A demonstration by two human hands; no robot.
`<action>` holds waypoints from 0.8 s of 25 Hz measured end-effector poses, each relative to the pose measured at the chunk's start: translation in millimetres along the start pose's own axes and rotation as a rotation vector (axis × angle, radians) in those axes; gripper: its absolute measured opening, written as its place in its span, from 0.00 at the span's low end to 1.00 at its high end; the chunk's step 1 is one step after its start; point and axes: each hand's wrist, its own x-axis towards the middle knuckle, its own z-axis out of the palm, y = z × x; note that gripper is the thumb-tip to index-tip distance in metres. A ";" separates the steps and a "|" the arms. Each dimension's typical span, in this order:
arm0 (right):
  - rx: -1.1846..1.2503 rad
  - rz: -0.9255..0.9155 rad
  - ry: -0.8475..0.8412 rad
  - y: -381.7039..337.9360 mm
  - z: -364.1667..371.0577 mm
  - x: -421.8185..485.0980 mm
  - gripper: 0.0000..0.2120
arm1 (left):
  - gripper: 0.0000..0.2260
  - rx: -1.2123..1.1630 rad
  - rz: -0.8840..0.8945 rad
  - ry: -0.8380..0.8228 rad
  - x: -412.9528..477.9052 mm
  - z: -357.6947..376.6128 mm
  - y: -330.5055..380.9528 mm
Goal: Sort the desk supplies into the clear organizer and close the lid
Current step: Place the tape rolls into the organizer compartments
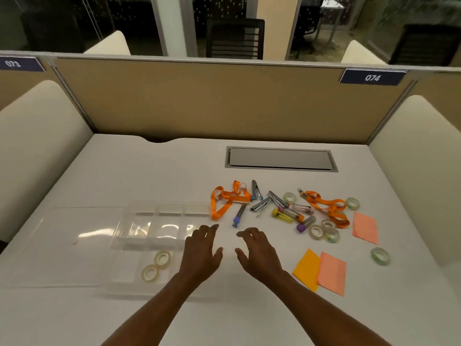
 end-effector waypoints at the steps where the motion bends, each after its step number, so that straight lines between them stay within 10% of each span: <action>1: 0.000 0.028 0.013 15.0 -8.0 -6.6 0.21 | 0.28 -0.001 0.011 -0.025 4.8 5.1 17.1; 20: -0.233 0.821 -0.039 291.1 -105.6 -90.6 0.35 | 0.24 0.120 0.288 -0.323 42.7 105.3 205.5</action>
